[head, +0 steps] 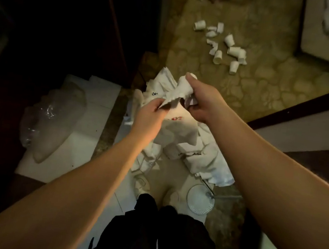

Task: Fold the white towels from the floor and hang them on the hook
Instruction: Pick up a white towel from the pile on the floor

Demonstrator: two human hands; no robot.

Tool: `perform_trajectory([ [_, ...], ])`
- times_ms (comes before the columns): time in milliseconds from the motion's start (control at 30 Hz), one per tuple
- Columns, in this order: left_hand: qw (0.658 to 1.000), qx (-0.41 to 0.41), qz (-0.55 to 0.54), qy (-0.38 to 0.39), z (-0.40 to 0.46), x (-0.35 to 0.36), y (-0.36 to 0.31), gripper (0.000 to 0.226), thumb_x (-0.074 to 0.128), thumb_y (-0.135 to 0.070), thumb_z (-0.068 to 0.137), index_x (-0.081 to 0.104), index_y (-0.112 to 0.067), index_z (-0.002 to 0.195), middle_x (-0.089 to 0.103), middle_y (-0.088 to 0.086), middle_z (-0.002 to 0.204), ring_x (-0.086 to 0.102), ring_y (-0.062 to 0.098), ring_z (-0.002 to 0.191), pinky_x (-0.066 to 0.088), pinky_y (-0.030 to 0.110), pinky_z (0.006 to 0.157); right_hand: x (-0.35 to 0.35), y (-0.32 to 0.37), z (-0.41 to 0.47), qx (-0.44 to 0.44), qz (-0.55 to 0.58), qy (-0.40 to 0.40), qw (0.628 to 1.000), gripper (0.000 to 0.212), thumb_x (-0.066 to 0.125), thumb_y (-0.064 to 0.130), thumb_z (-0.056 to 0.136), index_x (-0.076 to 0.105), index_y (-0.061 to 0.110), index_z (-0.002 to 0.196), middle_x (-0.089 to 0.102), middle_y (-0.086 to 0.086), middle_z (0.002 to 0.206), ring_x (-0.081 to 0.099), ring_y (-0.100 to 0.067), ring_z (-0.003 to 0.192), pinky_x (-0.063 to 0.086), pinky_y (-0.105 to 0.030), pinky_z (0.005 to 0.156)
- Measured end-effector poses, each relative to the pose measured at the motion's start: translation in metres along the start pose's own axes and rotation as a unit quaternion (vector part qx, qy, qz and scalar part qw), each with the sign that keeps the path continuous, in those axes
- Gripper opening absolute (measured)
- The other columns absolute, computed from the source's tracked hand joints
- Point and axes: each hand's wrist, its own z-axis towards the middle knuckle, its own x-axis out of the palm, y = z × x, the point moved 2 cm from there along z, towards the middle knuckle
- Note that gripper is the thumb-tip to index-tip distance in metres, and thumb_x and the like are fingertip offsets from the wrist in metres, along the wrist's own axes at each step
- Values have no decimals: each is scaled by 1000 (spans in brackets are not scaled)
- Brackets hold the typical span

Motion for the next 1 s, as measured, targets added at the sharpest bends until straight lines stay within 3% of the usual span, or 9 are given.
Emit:
perform_trajectory([
  [67, 1000, 13, -6, 0, -18, -21, -13, 15, 57, -34, 98, 69, -33, 88, 69, -17, 78, 63, -5, 74, 45, 13, 63, 7, 10, -26, -13, -3, 3, 1000, 22, 76, 26, 89, 69, 5, 91, 68, -10, 83, 65, -23, 78, 62, -38, 81],
  [133, 1000, 29, -11, 6, -39, -39, -24, 14, 58, -40, 97, 71, -34, 98, 73, -11, 92, 67, 6, 90, 52, 27, 76, 13, 17, -50, -26, -25, 1, 999, 21, 76, 26, 90, 66, 7, 88, 62, -8, 81, 60, -17, 59, 54, -25, 49],
  [167, 999, 38, -20, 2, -50, -47, -29, 15, 58, -41, 95, 71, -36, 100, 74, -7, 97, 69, 13, 95, 55, 35, 80, 15, 20, -61, -29, -35, 3, 999, 20, 75, 25, 90, 65, 8, 89, 60, -8, 82, 58, -15, 54, 49, -22, 45],
  [333, 996, 89, -4, -19, -117, -77, -37, 14, 59, -48, 92, 73, -45, 89, 75, -16, 89, 70, 2, 83, 54, 23, 71, 25, 14, -119, -41, -104, 34, 993, 19, 70, 27, 94, 67, 9, 95, 68, -7, 80, 66, -12, 55, 49, -20, 46],
  [400, 995, 95, 32, -23, -152, -87, -34, 20, 59, -54, 88, 73, -40, 91, 76, -11, 90, 71, 9, 85, 56, 33, 76, 26, 2, -145, -57, -129, 42, 989, 19, 68, 26, 96, 67, 8, 101, 70, -9, 89, 70, -12, 63, 47, -19, 44],
  [567, 993, 61, 95, -21, -257, -121, -27, 41, 71, -54, 73, 72, -22, 99, 77, 2, 95, 73, 28, 91, 55, 55, 91, 36, -28, -227, -98, -144, 129, 976, 10, 64, 18, 96, 66, 11, 103, 60, 2, 63, 48, -2, 40, 30, -16, 34],
  [733, 986, 23, 154, -60, -367, -167, -18, 38, 75, -52, 71, 72, -28, 99, 77, -6, 91, 75, 17, 85, 58, 49, 88, 59, -77, -323, -96, -121, 227, 962, 10, 63, 22, 99, 68, 15, 105, 59, 6, 56, 47, -1, 41, 32, -14, 37],
  [867, 978, -8, 179, -110, -453, -218, -3, 12, 77, -43, 85, 72, -32, 88, 75, -16, 80, 72, 5, 74, 55, 35, 73, 85, -126, -401, -99, -105, 259, 955, 21, 66, 28, 97, 72, 9, 105, 60, 2, 63, 53, -2, 46, 39, -16, 44],
  [1000, 965, -80, 230, -99, -536, -267, 27, 22, 80, -36, 83, 76, -23, 101, 77, -7, 98, 70, 11, 89, 53, 25, 80, 107, -169, -470, -125, -93, 282, 947, 26, 66, 34, 97, 71, 9, 103, 62, 0, 74, 55, -5, 60, 45, -19, 54],
])
